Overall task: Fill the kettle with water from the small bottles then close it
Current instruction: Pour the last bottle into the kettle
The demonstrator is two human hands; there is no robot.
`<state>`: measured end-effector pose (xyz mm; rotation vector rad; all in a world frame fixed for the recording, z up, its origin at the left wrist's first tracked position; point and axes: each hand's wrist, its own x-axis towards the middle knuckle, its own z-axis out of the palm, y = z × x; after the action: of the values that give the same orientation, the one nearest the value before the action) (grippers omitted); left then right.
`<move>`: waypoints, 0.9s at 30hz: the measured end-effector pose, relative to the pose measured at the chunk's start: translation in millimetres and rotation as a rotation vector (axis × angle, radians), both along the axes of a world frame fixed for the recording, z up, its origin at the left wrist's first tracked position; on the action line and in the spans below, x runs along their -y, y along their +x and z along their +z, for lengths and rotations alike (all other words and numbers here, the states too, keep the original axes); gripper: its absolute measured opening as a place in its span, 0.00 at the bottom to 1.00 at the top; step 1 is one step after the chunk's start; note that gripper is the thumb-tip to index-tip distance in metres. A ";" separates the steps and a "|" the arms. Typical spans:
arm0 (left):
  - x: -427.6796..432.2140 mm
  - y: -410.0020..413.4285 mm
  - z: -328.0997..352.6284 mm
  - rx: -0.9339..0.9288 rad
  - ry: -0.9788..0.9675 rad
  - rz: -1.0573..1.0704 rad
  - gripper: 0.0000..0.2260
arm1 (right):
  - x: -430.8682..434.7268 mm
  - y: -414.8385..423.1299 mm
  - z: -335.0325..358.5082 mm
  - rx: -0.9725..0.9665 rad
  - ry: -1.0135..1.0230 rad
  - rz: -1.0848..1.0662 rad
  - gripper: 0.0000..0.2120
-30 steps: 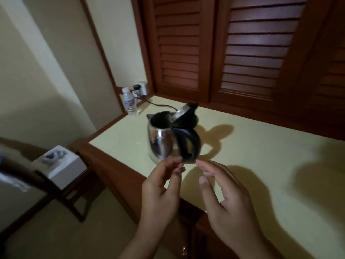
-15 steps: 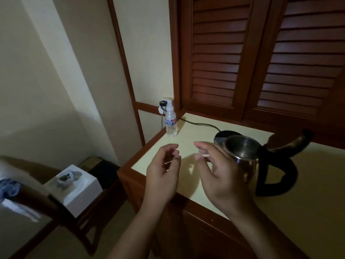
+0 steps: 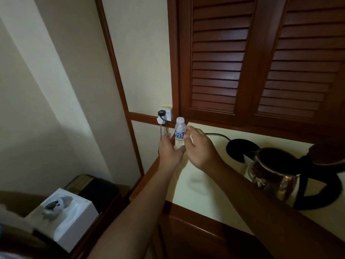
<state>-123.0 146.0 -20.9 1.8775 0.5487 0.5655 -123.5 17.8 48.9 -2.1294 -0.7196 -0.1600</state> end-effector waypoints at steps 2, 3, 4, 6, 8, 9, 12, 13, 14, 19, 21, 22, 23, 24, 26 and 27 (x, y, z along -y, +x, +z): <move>-10.2 20.7 -4.3 -0.062 -0.027 -0.040 0.43 | -3.4 9.1 4.0 0.020 -0.025 -0.020 0.18; -12.9 28.6 -4.9 -0.066 -0.049 -0.080 0.45 | -5.1 14.5 5.5 0.031 -0.045 -0.025 0.18; -14.4 36.1 -5.8 -0.062 -0.063 -0.118 0.46 | -6.4 20.6 7.5 0.033 -0.074 -0.033 0.18; -15.9 46.5 -9.5 -0.037 -0.057 -0.175 0.40 | -7.5 30.0 10.9 0.022 -0.139 -0.059 0.21; -16.0 52.7 -14.9 -0.007 -0.051 -0.185 0.31 | -6.3 38.7 13.8 0.017 -0.189 -0.068 0.22; -15.4 53.1 -16.4 0.020 -0.048 -0.169 0.27 | -4.6 42.1 15.3 0.016 -0.199 -0.067 0.23; -7.8 38.6 -15.7 0.099 -0.032 -0.141 0.18 | 1.5 48.0 20.1 0.014 -0.187 -0.054 0.23; -2.3 29.5 -13.6 0.125 -0.052 -0.163 0.16 | 3.1 48.5 21.3 0.023 -0.182 -0.054 0.22; 4.4 19.6 -11.9 0.142 -0.086 -0.192 0.15 | 4.8 48.4 22.8 0.044 -0.185 -0.052 0.22; 37.8 -33.8 -1.8 0.222 -0.260 -0.306 0.18 | 18.8 31.6 35.8 0.302 -0.355 0.000 0.19; 48.8 -57.4 6.0 0.270 -0.327 -0.341 0.17 | 26.7 20.3 45.6 0.439 -0.407 0.004 0.23; 54.6 -70.0 10.8 0.283 -0.350 -0.351 0.16 | 30.7 14.0 50.9 0.476 -0.421 0.021 0.25; 61.0 -82.8 17.1 0.298 -0.379 -0.356 0.15 | 34.4 7.1 57.6 0.499 -0.447 0.037 0.27; 65.6 -91.7 18.2 0.302 -0.376 -0.363 0.16 | 38.1 0.2 64.6 0.518 -0.490 0.040 0.29; 73.9 -107.2 21.5 0.287 -0.322 -0.373 0.18 | 45.1 -12.8 77.1 0.564 -0.593 0.012 0.32; 77.2 -114.4 24.1 0.283 -0.304 -0.383 0.18 | 48.4 -19.0 82.1 0.592 -0.630 0.010 0.33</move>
<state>-237.4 68.8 3.3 1.5270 0.0763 0.4529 -142.5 -30.5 131.1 -2.7030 -1.2469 -0.6490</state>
